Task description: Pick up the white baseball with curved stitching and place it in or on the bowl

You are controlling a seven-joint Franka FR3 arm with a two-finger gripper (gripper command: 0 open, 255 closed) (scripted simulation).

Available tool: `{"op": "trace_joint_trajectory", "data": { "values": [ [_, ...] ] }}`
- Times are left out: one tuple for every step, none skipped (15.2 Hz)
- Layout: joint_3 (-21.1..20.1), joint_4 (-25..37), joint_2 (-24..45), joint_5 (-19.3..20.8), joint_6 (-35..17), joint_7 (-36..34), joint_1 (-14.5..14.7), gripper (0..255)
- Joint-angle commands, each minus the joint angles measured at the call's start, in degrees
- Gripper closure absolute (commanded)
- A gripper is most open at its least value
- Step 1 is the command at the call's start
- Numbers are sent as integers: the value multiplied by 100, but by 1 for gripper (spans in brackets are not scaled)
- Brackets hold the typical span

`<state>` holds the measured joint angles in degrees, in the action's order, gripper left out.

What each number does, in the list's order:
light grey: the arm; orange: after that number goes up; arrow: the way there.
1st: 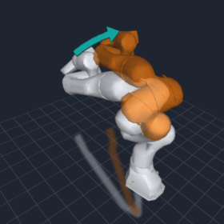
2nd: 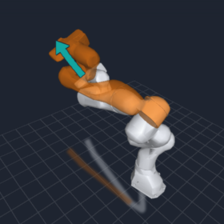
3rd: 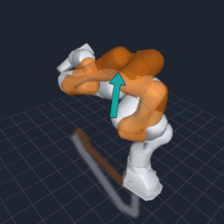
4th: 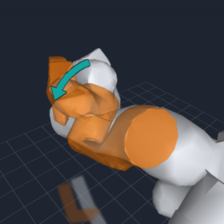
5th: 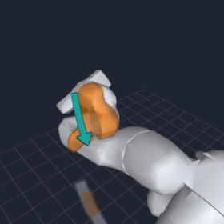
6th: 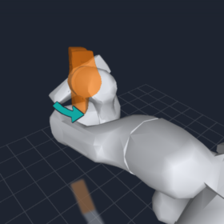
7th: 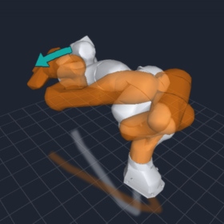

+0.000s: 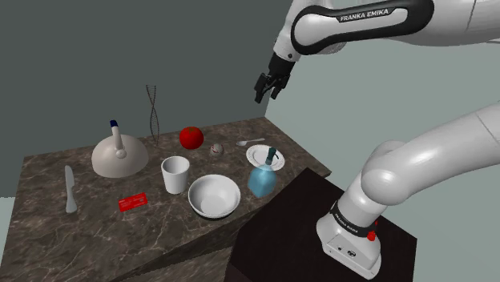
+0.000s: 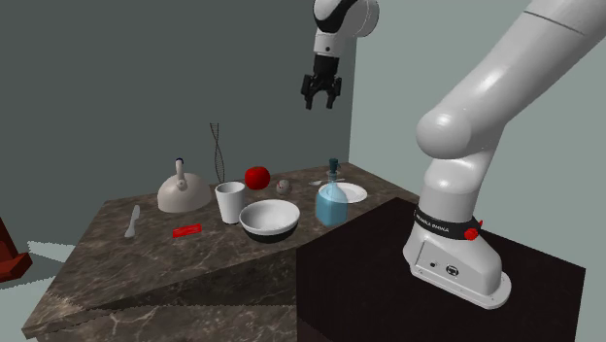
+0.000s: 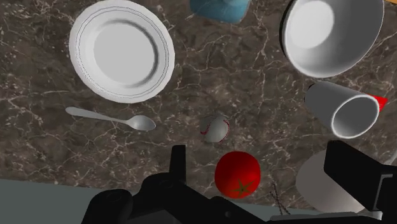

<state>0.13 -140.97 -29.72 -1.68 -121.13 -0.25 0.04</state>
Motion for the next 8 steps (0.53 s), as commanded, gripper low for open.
{"op": "trace_joint_trajectory", "data": {
  "values": [
    [42, -64, 325, -52, -396, 51, 9, 0],
    [56, -79, 508, -85, -592, 71, 18, 0],
    [70, -86, 697, -121, -785, 93, 30, 0],
    [85, -85, 892, -159, -976, 118, 43, 0],
    [99, -74, 1093, -202, -1163, 145, 57, 0],
    [113, -55, 1298, -249, -1346, 177, 72, 0],
    [126, -28, 1508, -300, -1525, 212, 87, 0],
    [140, 8, 1722, -356, -1699, 251, 104, 0]
  ]
}}
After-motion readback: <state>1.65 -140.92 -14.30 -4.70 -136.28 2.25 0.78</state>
